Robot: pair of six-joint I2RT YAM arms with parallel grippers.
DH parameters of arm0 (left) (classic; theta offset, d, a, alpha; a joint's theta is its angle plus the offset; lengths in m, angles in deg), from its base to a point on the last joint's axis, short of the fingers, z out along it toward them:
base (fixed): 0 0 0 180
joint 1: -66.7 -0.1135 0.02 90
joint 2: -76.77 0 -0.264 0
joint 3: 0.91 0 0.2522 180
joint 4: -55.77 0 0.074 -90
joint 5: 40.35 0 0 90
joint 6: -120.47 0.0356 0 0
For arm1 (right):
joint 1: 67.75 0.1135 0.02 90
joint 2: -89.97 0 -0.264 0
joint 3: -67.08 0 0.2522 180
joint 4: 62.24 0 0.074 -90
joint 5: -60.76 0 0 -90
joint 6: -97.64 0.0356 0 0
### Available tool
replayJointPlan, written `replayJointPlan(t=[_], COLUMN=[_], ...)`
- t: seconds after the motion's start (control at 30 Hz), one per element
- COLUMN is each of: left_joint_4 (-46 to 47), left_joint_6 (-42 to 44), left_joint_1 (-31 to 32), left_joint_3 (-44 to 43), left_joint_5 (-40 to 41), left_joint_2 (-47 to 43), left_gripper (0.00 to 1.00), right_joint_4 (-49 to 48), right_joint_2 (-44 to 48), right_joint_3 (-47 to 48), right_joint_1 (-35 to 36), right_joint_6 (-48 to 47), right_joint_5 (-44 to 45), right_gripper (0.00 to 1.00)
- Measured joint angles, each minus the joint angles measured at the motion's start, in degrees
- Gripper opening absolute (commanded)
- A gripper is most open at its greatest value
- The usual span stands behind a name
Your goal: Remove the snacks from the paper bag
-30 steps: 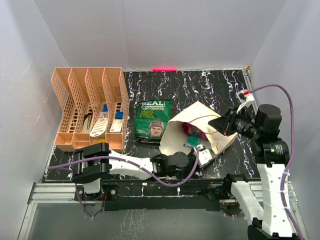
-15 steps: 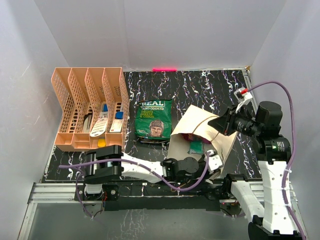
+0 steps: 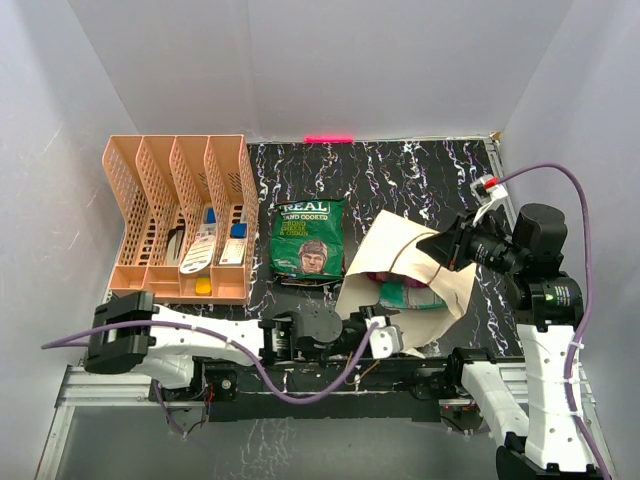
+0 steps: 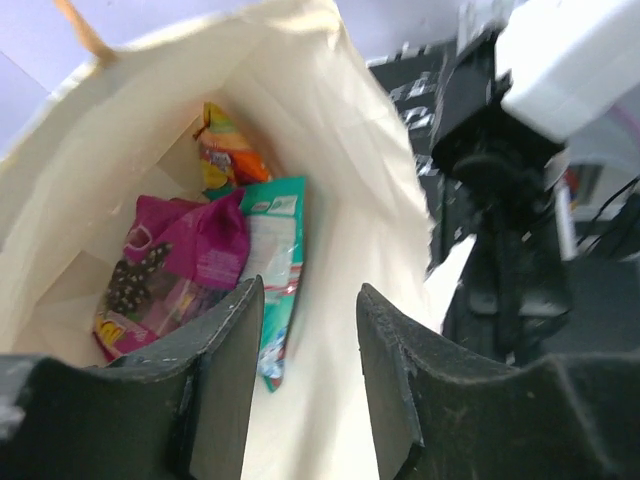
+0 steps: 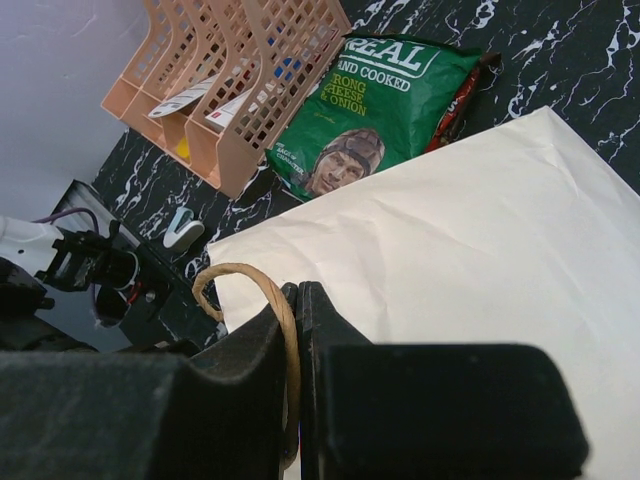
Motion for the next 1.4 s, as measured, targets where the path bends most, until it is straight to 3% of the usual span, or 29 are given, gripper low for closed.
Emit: replayJointPlan(t=[0.23, 0.5, 0.73, 1.17, 1.27, 1.4], left_joint_4=[4.2, 9.6, 11.5, 9.0, 7.4, 3.4], left_joint_6=[13.9, 22.9, 27.5, 31.5, 31.7, 31.5], left_joint_1=[-1.6, -8.9, -10.1, -13.1, -14.5, -15.8], left_joint_3=[-0.6, -9.0, -12.0, -21.8, -23.8, -27.3], left_joint_5=[3.7, 4.4, 4.9, 7.3, 7.0, 6.3], left_joint_2=[11.9, 24.9, 28.8, 38.4, 39.7, 41.0], left_gripper=[0.33, 0.35, 0.55, 0.62, 0.52, 0.15], right_joint_4=[-1.2, -1.2, -1.1, -1.1, -1.0, -1.0], right_joint_2=[-0.6, -0.9, -0.7, -0.3, -0.2, 0.3], right_joint_3=[0.0, 1.5, 3.5, 4.4, 5.3, 5.7], right_joint_1=[0.0, 0.0, 0.0, 0.0, 0.0, 0.0], right_joint_6=[1.1, 2.2, 2.2, 2.4, 2.4, 2.5], right_joint_5=[-0.1, 0.8, 1.2, 1.6, 1.7, 2.1], right_gripper=[0.08, 0.08, 0.08, 0.08, 0.08, 0.08])
